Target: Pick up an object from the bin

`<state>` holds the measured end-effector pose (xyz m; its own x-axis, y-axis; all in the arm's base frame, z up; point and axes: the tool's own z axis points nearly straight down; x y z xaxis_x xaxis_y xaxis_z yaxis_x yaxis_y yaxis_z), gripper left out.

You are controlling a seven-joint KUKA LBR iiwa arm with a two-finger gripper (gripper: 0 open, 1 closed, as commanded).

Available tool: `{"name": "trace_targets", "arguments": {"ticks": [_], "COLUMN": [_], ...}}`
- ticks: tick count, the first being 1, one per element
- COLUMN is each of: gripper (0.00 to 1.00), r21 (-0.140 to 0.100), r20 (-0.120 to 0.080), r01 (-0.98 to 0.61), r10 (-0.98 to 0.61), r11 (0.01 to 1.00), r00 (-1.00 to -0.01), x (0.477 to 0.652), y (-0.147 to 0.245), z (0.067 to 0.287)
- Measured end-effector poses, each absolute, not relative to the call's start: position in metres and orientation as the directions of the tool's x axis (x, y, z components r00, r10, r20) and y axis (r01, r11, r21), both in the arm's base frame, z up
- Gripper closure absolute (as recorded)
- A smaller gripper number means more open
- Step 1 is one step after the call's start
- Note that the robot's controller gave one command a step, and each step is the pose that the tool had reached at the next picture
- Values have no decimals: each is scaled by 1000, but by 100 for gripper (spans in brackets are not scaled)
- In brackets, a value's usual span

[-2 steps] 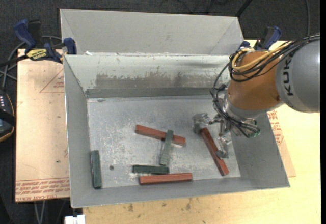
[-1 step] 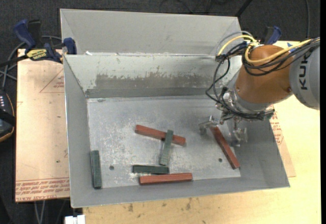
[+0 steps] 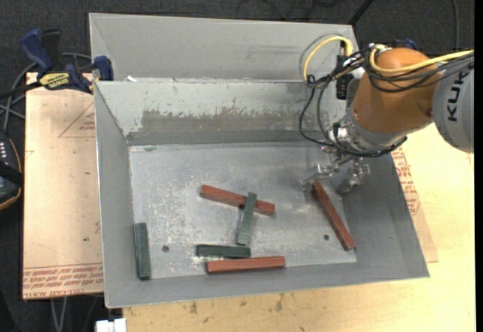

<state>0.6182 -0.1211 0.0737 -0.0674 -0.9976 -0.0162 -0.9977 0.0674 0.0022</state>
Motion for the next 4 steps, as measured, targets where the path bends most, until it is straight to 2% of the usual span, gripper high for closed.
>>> {"name": "trace_targets", "arguments": {"ticks": [1,2,3,4], "gripper": [100,100,100,100], "r21": [-6,-9,8,-4], "r20": [-11,2,-6,-2], "r01": [-998,-989,-998,-994], "r10": [-998,-990,-998,-994], "r11": [68,-144,-67,-113], "r00": [-68,144,67,113], "x": [619,561,549,542], "y": [-125,-126,-107,-102], "z": [73,280,193,225]}}
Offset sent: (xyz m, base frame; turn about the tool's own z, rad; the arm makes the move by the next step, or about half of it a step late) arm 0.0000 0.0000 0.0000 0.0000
